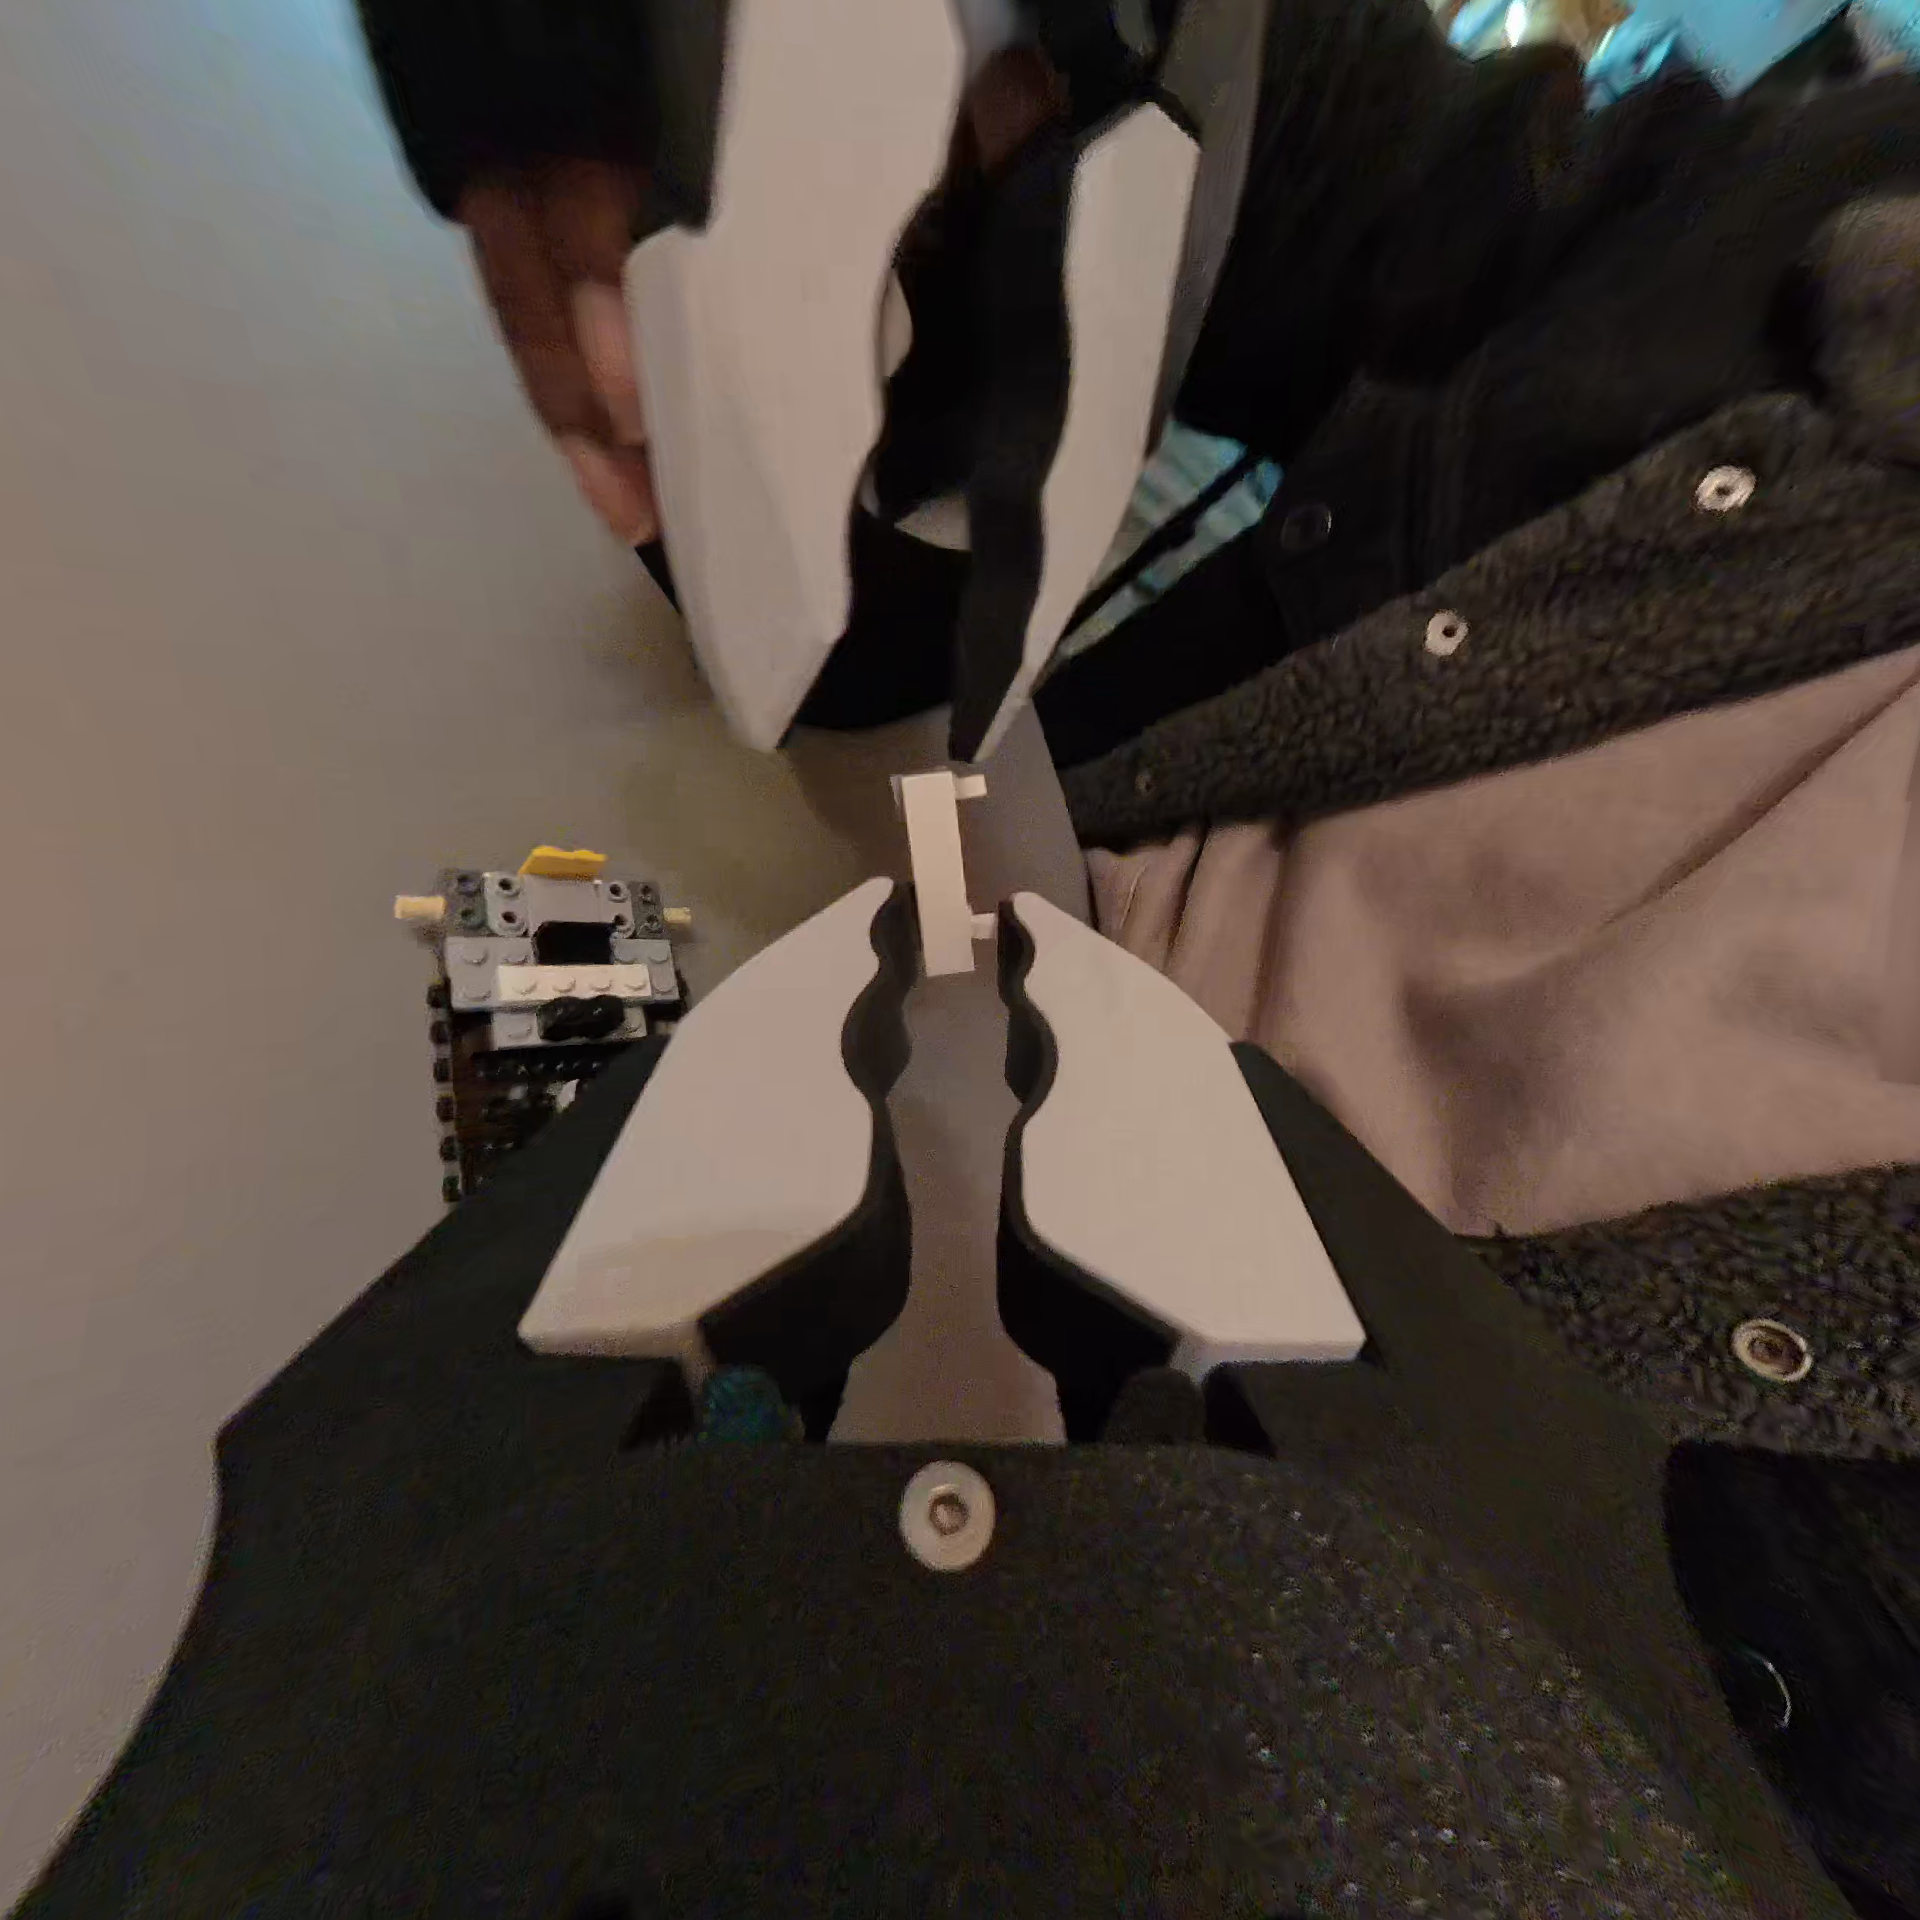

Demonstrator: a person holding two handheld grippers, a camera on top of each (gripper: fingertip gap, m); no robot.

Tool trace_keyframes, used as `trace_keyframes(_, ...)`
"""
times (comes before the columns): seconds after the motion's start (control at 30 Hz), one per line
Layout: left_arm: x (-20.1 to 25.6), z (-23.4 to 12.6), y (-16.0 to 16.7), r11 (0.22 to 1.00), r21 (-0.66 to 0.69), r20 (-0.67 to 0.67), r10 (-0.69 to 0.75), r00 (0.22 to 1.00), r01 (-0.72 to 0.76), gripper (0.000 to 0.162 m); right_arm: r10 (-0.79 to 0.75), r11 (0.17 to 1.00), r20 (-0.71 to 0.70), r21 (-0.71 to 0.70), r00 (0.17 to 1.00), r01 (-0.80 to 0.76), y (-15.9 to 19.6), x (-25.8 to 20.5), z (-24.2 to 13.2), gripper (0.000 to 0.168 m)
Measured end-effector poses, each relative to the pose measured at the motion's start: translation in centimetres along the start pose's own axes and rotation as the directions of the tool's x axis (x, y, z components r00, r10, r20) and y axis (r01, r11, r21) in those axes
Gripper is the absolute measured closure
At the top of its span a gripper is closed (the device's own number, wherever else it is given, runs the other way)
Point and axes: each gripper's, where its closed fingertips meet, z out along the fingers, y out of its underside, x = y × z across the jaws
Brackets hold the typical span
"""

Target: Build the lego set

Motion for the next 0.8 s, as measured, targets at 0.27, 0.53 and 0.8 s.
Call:
trace_keyframes(0.27, 0.1, 0.8, 0.1, 0.989, -0.142, -0.011, 0.052, 0.999, -0.053, 0.147, 0.114, 0.981, 0.160, 0.139, 0.980, -0.137, 0.0, -1.9, 1.0, 0.138)
trace_keyframes(0.53, -0.6, 0.6, -0.8, 0.996, -0.025, 0.033, 0.087, 0.996, -0.086, 0.135, 0.287, 0.884, 0.121, 0.349, 0.950, -0.311, -0.2, -1.2, 0.5, 0.149)
trace_keyframes(0.8, -0.9, -0.9, -5.0, 0.886, 0.414, 0.242, 0.115, 0.964, -0.209, 0.127, 0.560, 0.444, 0.065, 0.818, 0.826, -0.366, -2.1, 2.0, -4.5, 0.150)
